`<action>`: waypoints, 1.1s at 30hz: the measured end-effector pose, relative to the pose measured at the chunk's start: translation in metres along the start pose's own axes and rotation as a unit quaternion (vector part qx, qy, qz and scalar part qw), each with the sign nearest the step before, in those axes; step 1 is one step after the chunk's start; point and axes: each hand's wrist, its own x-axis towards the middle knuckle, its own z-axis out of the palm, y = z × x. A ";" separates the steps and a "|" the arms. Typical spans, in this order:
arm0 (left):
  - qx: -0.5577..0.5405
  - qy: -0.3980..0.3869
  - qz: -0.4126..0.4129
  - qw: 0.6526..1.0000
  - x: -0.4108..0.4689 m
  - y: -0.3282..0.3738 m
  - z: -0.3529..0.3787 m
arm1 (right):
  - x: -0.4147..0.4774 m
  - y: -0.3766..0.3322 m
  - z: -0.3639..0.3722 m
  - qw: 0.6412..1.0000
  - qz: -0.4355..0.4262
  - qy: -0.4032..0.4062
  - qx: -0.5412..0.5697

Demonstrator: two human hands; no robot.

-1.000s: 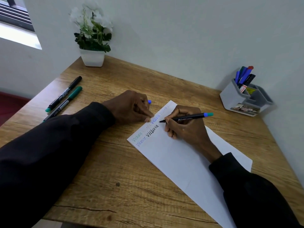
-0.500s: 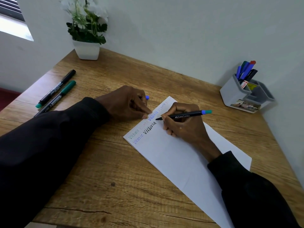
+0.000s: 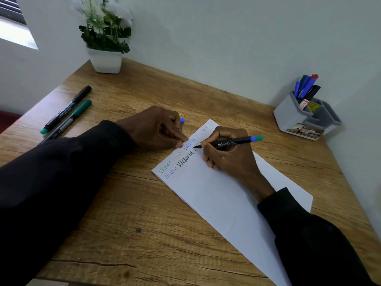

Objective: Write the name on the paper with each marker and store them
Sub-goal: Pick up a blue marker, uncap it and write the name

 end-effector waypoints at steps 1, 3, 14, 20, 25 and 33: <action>-0.002 -0.004 -0.002 1.000 0.000 0.000 0.000 | 0.000 0.000 0.000 1.000 0.000 0.001 0.001; -0.011 -0.009 -0.009 1.000 0.000 -0.001 0.000 | 0.000 0.002 0.000 1.000 -0.004 0.003 0.004; 0.004 -0.005 0.020 1.000 0.001 -0.005 0.002 | 0.002 0.004 0.000 1.000 0.015 0.020 -0.002; 0.003 -0.001 0.018 1.000 0.002 -0.006 0.001 | 0.003 0.004 0.000 1.000 0.007 0.013 0.005; 0.015 -0.016 0.015 1.000 0.002 -0.012 0.001 | 0.003 0.006 0.001 1.000 0.011 0.021 0.003; 0.023 -0.012 0.015 1.000 0.004 -0.014 0.002 | 0.003 0.003 0.000 0.999 0.018 0.033 0.002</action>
